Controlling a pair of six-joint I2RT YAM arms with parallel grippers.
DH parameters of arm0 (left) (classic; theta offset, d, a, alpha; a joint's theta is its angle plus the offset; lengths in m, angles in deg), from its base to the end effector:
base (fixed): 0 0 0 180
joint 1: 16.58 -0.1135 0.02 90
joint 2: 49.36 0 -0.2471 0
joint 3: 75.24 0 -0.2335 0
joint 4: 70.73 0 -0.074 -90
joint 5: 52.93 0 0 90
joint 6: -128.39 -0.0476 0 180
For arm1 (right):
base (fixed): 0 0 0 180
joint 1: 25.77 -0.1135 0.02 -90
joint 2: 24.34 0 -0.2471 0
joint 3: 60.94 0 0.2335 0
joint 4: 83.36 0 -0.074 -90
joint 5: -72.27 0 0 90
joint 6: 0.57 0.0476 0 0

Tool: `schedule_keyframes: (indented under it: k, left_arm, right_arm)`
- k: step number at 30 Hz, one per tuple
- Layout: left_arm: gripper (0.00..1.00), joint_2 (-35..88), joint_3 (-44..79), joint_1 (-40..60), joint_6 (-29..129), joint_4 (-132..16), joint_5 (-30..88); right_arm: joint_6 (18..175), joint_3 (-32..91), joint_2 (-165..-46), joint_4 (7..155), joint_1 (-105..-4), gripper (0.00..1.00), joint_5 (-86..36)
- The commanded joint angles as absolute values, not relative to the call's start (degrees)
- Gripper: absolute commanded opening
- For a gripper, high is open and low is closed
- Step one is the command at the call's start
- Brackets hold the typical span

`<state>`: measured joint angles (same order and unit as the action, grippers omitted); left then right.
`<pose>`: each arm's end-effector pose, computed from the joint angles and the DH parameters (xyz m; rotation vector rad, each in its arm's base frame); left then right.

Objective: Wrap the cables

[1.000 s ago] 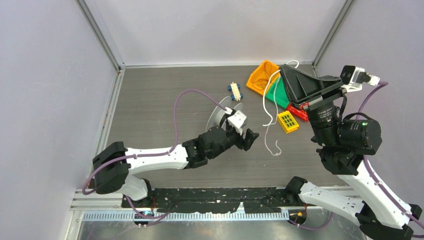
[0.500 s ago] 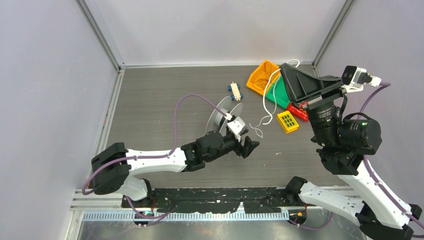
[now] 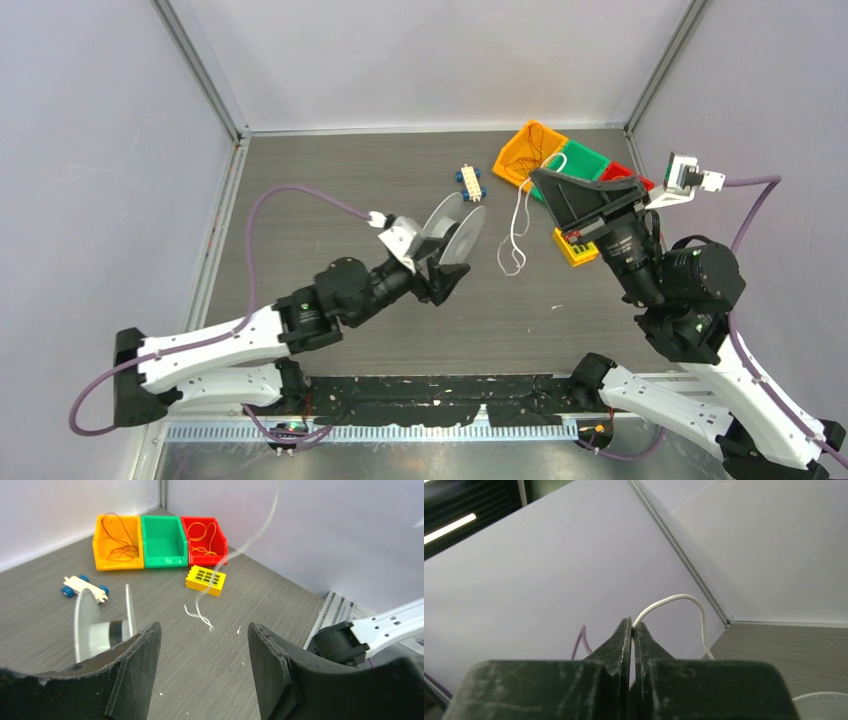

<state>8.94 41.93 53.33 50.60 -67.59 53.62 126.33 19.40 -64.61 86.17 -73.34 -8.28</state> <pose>0.0960 -0.2231 0.3451 0.5640 1.5187 -0.9026 0.0836 0.0798 0.4833 0.0548 1.1419 1.2379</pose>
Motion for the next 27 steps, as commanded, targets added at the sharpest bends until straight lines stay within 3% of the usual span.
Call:
schedule_keyframes:
  k: [1, 11, 27]
  left_arm:
    - [0.65, 3.79, 36.49, 53.04, 48.04, -57.07, 54.07]
    - [0.64, 5.28, 25.56, 53.07, 47.59, -51.19, 44.48]
    - [0.62, 11.24, 22.95, 52.95, 49.85, -53.87, 41.39]
  right_arm:
    - [121.84, 14.7, -61.78, 87.38, -73.58, 0.05, -13.17]
    - [129.98, 1.92, -61.12, 100.93, -73.61, 0.05, -21.71]
    - [131.37, -3.88, -56.4, 101.08, -73.58, 0.05, -21.55]
